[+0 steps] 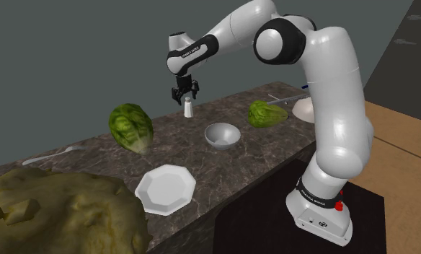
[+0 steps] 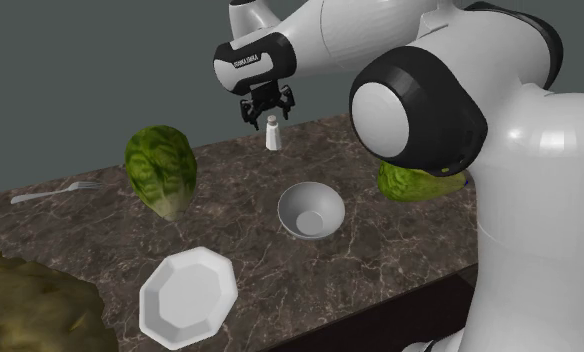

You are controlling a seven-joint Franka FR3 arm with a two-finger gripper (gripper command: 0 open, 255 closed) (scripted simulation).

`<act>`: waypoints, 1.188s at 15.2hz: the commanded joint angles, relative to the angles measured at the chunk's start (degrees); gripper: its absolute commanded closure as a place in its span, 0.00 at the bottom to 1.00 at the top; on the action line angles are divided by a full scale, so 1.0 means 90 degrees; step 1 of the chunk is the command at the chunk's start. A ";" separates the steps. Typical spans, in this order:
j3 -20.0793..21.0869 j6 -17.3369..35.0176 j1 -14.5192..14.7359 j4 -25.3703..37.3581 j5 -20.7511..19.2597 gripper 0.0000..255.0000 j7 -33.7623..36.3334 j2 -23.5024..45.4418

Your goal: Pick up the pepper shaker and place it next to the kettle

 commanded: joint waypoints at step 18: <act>0.0000 -0.0022 0.0000 0.0014 0.0001 1.00 -0.0003 -0.0013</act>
